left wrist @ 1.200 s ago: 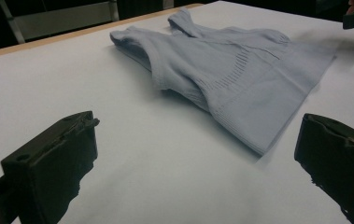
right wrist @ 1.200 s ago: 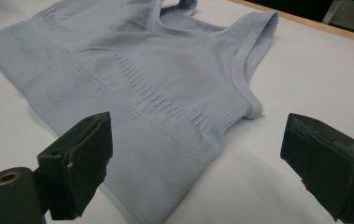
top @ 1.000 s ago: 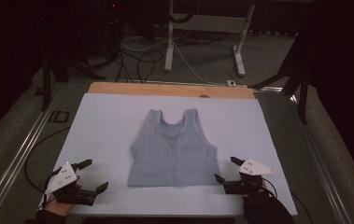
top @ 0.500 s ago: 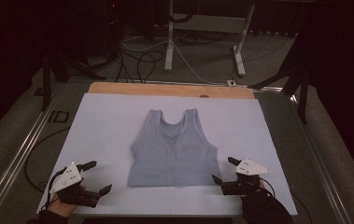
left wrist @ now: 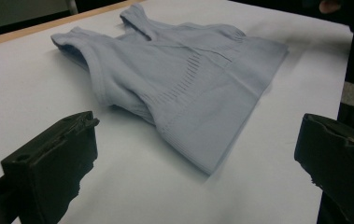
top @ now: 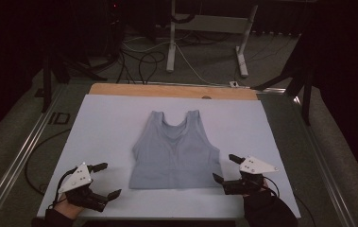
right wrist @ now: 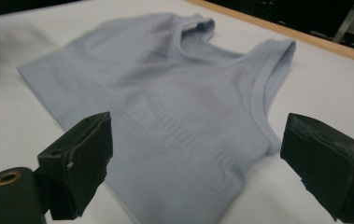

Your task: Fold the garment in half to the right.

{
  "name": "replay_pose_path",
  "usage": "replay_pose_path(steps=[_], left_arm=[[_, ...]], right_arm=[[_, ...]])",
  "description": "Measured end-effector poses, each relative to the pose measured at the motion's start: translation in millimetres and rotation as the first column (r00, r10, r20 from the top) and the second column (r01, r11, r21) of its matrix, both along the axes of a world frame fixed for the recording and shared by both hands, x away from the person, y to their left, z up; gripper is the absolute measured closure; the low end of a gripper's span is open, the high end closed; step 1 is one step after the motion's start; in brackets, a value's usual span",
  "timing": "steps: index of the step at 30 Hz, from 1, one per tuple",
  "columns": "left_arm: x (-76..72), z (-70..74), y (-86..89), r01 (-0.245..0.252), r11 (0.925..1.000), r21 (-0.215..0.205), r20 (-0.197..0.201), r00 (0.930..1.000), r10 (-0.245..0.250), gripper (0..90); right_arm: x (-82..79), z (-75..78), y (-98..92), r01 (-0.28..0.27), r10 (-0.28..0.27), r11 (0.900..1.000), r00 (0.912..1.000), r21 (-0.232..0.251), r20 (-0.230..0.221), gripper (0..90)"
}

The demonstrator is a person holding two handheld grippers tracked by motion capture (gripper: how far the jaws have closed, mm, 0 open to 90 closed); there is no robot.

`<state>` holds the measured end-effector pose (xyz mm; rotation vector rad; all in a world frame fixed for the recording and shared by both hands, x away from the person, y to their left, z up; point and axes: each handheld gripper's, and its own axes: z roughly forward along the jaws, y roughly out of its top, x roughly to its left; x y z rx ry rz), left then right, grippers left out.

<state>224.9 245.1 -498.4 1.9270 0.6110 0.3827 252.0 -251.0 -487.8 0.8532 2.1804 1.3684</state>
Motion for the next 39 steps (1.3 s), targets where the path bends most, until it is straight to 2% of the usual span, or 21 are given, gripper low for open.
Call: replay_pose_path(steps=[6,8,11,12,13,14,15,16,17,20,29,30,32,35,39], left_arm=[[3.0,12.5,-4.3,0.014,0.9998,0.017,0.001,0.9999,-0.014,0.0],[4.1,17.6,-5.8,0.011,0.9999,0.013,-0.004,0.9999,-0.011,0.0],[5.5,23.9,-7.3,0.010,0.9997,0.022,-0.007,0.9999,-0.010,0.0],[6.2,26.4,-7.9,0.010,0.9997,0.023,-0.010,0.9999,-0.009,0.0],[6.6,28.9,-8.3,0.006,0.9997,0.024,-0.007,1.0000,-0.006,0.0],[7.3,31.6,-8.8,0.006,0.9996,0.027,-0.007,1.0000,-0.006,0.0],[7.8,34.4,-9.2,0.008,0.9996,0.027,-0.007,0.9999,-0.008,0.0],[8.4,37.2,-9.5,0.008,0.9997,0.025,-0.003,1.0000,-0.008,0.0],[9.3,40.3,-9.6,0.008,0.9996,0.027,-0.007,0.9999,-0.008,0.0],[12.1,49.8,-10.6,0.001,0.9998,0.021,-0.010,1.0000,0.000,0.0],[13.8,57.8,-17.9,-0.027,0.9984,0.049,-0.005,0.9996,0.027,0.0],[15.3,56.7,-19.4,-0.023,0.9974,0.069,-0.017,0.9996,0.024,0.0],[16.2,54.3,-21.3,-0.022,0.9967,0.078,-0.025,0.9994,0.024,0.0],[16.8,52.1,-22.7,-0.017,0.9963,0.084,-0.031,0.9993,0.020,0.0],[16.9,48.7,-28.7,-0.019,0.9957,0.090,-0.043,0.9988,0.023,0.0]], right_arm=[[5.0,17.2,1.8,-0.012,0.012,1.000,0.9997,-0.008,0.019,9.3],[10.2,31.0,4.9,-0.009,0.009,1.000,0.9992,-0.008,0.039,9.3],[13.8,38.7,7.1,-0.020,0.020,1.000,0.9983,-0.013,0.054,9.3],[17.2,48.3,11.0,-0.026,0.028,0.999,0.9970,-0.020,0.072,9.3],[17.2,48.3,11.0,-0.026,0.028,0.999,0.9970,-0.020,0.072,9.3],[21.2,57.7,14.3,-0.036,0.038,0.999,0.9953,-0.015,0.089,9.2],[21.2,57.7,14.3,-0.036,0.038,0.999,0.9953,-0.015,0.089,9.2],[26.1,66.3,18.5,-0.042,0.043,0.999,0.9940,-0.016,0.100,9.3],[26.1,66.3,18.5,-0.042,0.043,0.999,0.9940,-0.016,0.100,9.3],[36.3,79.6,28.9,-0.052,0.052,0.999,0.9910,-0.003,0.123,9.3],[57.9,86.8,55.7,-0.079,0.079,0.997,0.9890,0.001,0.125,9.3],[62.2,87.5,60.3,-0.088,0.087,0.996,0.9886,0.008,0.123,10.2],[66.8,87.9,66.4,-0.096,0.093,0.995,0.9882,0.016,0.122,11.0],[70.8,88.2,72.6,-0.105,0.104,0.994,0.9866,0.006,0.126,11.0],[81.1,89.3,86.0,-0.139,0.136,0.990,0.9832,0.016,0.122,11.0]])
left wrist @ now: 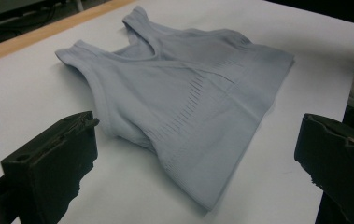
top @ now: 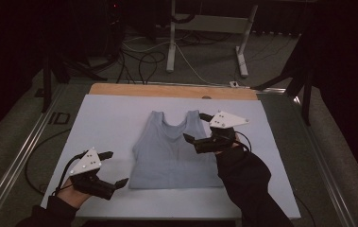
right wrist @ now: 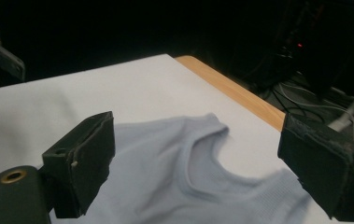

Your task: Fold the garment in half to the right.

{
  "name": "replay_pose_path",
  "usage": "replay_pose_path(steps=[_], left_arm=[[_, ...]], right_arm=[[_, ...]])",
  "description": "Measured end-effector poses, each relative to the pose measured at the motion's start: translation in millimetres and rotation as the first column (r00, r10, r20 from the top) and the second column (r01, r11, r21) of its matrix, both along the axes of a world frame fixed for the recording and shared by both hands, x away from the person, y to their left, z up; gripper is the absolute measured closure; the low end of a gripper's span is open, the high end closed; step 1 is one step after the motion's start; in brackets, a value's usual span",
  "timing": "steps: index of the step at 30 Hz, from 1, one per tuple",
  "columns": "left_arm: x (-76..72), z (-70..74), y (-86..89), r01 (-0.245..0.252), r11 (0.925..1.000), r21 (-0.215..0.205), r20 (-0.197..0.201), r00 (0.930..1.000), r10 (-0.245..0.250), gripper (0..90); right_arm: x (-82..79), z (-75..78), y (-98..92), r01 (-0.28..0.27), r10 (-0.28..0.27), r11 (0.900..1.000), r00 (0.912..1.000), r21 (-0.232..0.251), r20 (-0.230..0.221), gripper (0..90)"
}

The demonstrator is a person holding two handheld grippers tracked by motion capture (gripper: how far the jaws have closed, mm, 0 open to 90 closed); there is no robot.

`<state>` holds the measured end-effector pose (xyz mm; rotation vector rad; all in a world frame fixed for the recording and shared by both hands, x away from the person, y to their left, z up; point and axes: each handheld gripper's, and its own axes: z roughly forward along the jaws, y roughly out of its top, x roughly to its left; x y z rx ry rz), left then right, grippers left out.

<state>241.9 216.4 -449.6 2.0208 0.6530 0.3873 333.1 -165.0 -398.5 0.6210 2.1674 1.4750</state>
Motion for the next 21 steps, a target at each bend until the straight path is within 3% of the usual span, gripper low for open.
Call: replay_pose_path(steps=[6,12,21], left_arm=[[3.1,-3.9,-8.2,-0.025,0.9997,0.002,-0.015,0.9996,0.025,0.0],[8.0,-10.7,-15.2,-0.060,0.9982,-0.002,-0.044,0.9973,0.059,0.0],[13.2,-24.9,-28.8,-0.119,0.9928,0.013,-0.053,0.9914,0.120,0.0]], right_arm=[[13.1,-0.1,15.4,-0.048,0.048,0.999,0.9988,0.026,-0.007,10.9],[26.9,-0.7,32.8,-0.051,0.051,0.999,0.9985,0.016,-0.020,10.9],[45.9,-7.9,56.0,-0.074,0.074,0.997,0.9964,0.002,-0.042,10.9]])
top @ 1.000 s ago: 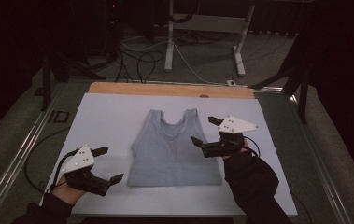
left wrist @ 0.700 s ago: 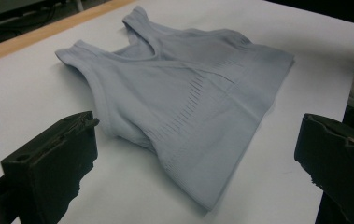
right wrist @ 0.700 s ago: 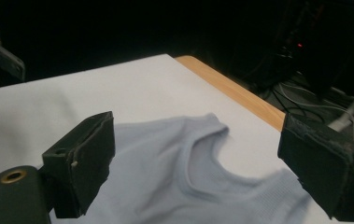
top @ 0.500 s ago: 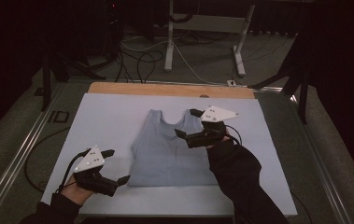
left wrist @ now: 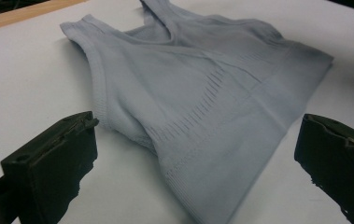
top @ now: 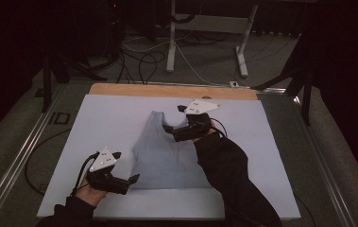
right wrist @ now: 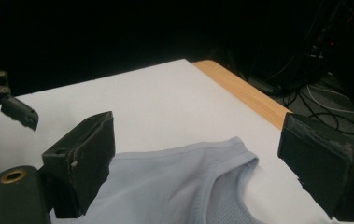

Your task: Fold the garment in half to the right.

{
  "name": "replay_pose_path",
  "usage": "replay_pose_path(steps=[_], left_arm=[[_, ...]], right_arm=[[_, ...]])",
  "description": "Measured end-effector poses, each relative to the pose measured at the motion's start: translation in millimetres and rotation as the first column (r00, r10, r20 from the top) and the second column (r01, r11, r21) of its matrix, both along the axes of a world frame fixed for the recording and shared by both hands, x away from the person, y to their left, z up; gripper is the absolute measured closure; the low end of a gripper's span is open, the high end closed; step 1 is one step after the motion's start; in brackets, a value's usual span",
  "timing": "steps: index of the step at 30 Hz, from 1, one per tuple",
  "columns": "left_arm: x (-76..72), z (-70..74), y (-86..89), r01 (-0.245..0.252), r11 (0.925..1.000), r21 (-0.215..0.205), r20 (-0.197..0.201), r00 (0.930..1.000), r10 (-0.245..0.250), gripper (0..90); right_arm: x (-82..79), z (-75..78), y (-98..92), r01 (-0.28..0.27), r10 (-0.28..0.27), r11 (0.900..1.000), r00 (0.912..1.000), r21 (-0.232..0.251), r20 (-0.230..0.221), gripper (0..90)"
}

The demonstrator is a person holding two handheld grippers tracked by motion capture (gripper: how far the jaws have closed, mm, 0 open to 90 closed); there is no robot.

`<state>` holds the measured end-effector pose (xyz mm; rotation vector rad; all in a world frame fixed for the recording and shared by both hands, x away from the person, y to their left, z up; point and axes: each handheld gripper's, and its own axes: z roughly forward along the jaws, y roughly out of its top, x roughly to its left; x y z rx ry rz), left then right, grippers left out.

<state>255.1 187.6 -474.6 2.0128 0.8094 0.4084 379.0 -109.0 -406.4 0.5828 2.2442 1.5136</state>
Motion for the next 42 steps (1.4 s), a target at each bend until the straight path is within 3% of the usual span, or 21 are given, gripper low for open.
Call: replay_pose_path(steps=[6,9,16,20,23,26,30,32,34,37,38,42], left_arm=[[4.2,-5.9,-5.8,-0.027,0.9994,0.022,-0.037,0.9989,0.028,0.0],[7.0,-11.5,-7.4,-0.014,0.9998,0.013,-0.117,0.9930,0.015,0.0],[9.8,-26.2,-11.2,0.008,0.9995,0.029,-0.173,0.9848,-0.003,0.0],[12.2,-34.3,-13.8,0.000,0.9985,0.055,-0.206,0.9786,0.012,1.4],[13.2,-39.1,-14.9,-0.016,0.9969,0.077,-0.215,0.9761,0.032,6.7],[15.5,-43.1,-14.5,-0.015,0.9973,0.072,-0.236,0.9711,0.032,9.0],[20.5,-53.2,-14.8,-0.001,0.9973,0.074,-0.299,0.9541,0.023,20.2],[19.7,-53.1,-15.6,0.002,0.9970,0.078,-0.295,0.9552,0.021,23.2],[18.6,-52.3,-16.3,0.006,0.9982,0.060,-0.313,0.9496,0.013,32.7],[18.0,-51.7,-16.9,0.000,0.9976,0.070,-0.309,0.9507,0.022,38.1],[17.6,-50.6,-16.8,-0.004,0.9978,0.066,-0.325,0.9455,0.025,42.8],[13.9,-49.1,-18.0,-0.011,0.9979,0.064,-0.345,0.9382,0.032,51.8]], right_arm=[[16.5,-9.2,21.0,-0.014,0.014,1.000,0.9997,-0.026,-0.021,10.9],[22.8,-12.9,27.4,-0.018,0.017,1.000,0.9993,-0.024,-0.034,10.9],[32.5,-19.9,39.2,-0.032,0.031,0.999,0.9986,-0.039,-0.044,10.9],[35.2,-23.8,42.9,-0.035,0.033,0.999,0.9982,-0.038,-0.050,10.9],[38.4,-30.8,48.0,-0.043,0.040,0.998,0.9972,-0.043,-0.063,11.0],[39.6,-33.9,50.1,-0.042,0.038,0.998,0.9966,-0.047,-0.073,10.9],[41.4,-41.8,54.8,-0.054,0.050,0.997,0.9950,-0.048,-0.087,11.0],[41.3,-42.7,55.8,-0.056,0.052,0.997,0.9951,-0.054,-0.084,11.0],[41.7,-44.0,57.9,-0.060,0.055,0.997,0.9950,-0.056,-0.084,11.0],[42.9,-44.7,58.8,-0.058,0.053,0.997,0.9951,-0.058,-0.084,11.0],[44.1,-45.3,59.9,-0.057,0.052,0.996,0.9952,-0.063,-0.083,11.0],[47.9,-48.7,62.9,-0.055,0.049,0.997,0.9943,-0.062,-0.095,11.0]])
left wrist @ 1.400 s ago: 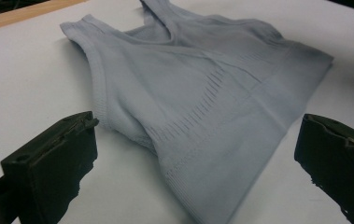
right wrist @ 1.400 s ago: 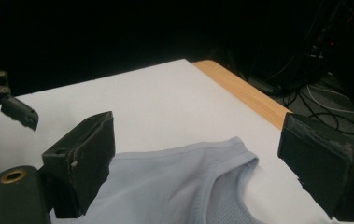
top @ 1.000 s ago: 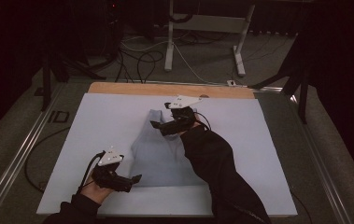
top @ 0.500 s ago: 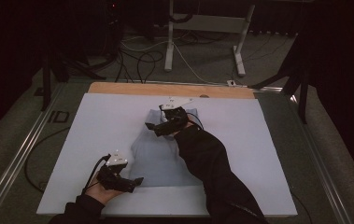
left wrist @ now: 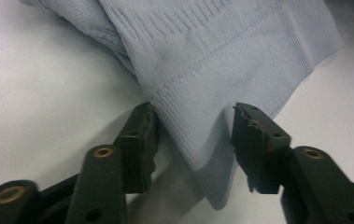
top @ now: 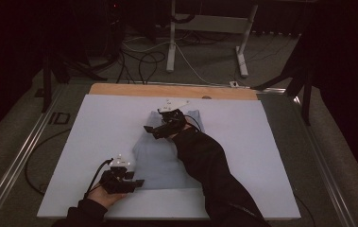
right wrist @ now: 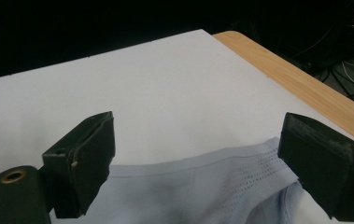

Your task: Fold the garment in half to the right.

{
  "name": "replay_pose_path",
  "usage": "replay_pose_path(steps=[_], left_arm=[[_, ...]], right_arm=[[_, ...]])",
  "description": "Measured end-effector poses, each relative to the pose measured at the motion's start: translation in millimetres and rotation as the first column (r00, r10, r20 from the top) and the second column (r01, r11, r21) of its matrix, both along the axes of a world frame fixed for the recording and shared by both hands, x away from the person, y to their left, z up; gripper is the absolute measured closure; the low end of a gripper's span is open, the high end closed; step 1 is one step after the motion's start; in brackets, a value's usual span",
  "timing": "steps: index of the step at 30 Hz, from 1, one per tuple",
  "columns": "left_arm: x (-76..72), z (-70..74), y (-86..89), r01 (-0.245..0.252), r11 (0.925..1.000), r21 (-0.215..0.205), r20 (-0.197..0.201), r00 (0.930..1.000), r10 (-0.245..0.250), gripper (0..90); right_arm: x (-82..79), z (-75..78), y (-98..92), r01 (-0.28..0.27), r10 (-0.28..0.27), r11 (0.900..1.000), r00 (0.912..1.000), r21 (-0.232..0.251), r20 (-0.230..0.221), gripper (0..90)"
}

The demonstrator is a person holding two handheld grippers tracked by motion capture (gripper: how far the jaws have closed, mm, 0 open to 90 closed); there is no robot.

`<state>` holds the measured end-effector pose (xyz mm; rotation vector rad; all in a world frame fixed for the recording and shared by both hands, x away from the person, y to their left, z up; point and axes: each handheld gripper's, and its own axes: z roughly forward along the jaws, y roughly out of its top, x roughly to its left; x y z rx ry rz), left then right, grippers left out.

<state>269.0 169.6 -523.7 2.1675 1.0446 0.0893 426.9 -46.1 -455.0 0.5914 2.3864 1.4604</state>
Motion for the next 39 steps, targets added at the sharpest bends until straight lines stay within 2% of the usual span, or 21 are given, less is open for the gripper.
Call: replay_pose_path(steps=[2,4,9,11,16,18,20,23,25,30,32,35,39], left_arm=[[-0.5,0.2,-0.4,-0.004,1.0000,0.000,-0.004,1.0000,0.004,54.2],[-1.6,-0.1,-1.3,-0.005,1.0000,-0.001,-0.014,0.9999,0.005,61.6],[-0.8,1.5,0.6,-0.005,0.9989,-0.047,-0.031,0.9995,0.003,79.8],[-1.0,3.1,1.0,-0.012,0.9982,-0.059,-0.026,0.9996,0.010,83.9],[-2.2,5.3,0.1,0.003,0.9975,-0.071,-0.016,0.9999,-0.004,85.3],[-2.7,6.1,0.3,0.015,0.9967,-0.080,-0.005,0.9999,-0.015,85.5],[-3.2,7.3,1.1,0.009,0.9957,-0.092,0.004,1.0000,-0.009,85.6],[-3.7,9.7,1.3,0.008,0.9931,-0.117,0.015,0.9999,-0.006,85.7],[-4.2,10.4,0.7,0.011,0.9924,-0.123,0.025,0.9997,-0.008,85.8],[-3.4,9.2,-0.3,0.014,0.9927,-0.120,0.023,0.9997,-0.012,85.8],[-3.7,9.2,-1.0,0.016,0.9926,-0.121,0.024,0.9996,-0.013,85.8],[-2.7,9.5,-0.9,0.014,0.9916,-0.129,0.022,0.9997,-0.011,85.8],[-2.5,8.8,-1.3,0.014,0.9912,-0.132,0.020,0.9997,-0.012,85.9]], right_arm=[[1.7,-1.2,0.8,-0.003,0.003,1.000,1.0000,-0.004,0.001,11.1],[5.3,-4.3,4.3,0.005,-0.006,1.000,0.9999,-0.009,-0.011,11.2],[18.4,-11.0,9.8,0.024,-0.024,0.999,0.9996,-0.021,-0.018,11.2],[25.2,-12.3,11.5,0.046,-0.047,0.999,0.9985,-0.027,-0.028,11.4],[42.8,-16.2,18.2,0.103,-0.105,0.994,0.9916,-0.034,-0.075,11.4],[50.3,-18.5,21.4,0.128,-0.133,0.990,0.9883,-0.067,-0.076,11.4],[56.4,-20.7,25.0,0.130,-0.138,0.989,0.9844,-0.076,-0.109,11.4],[63.8,-22.6,29.5,0.140,-0.149,0.987,0.9811,-0.084,-0.123,10.3],[69.0,-24.7,31.9,0.159,-0.171,0.982,0.9758,-0.098,-0.136,10.8],[79.9,-33.7,36.5,0.197,-0.222,0.967,0.9630,-0.162,-0.152,23.2],[84.5,-37.8,38.6,0.213,-0.244,0.957,0.9584,-0.196,-0.148,25.4],[89.4,-42.2,42.6,0.240,-0.277,0.946,0.9484,-0.218,-0.155,31.0],[95.7,-46.9,48.0,0.249,-0.293,0.937,0.9410,-0.243,-0.168,37.9]])
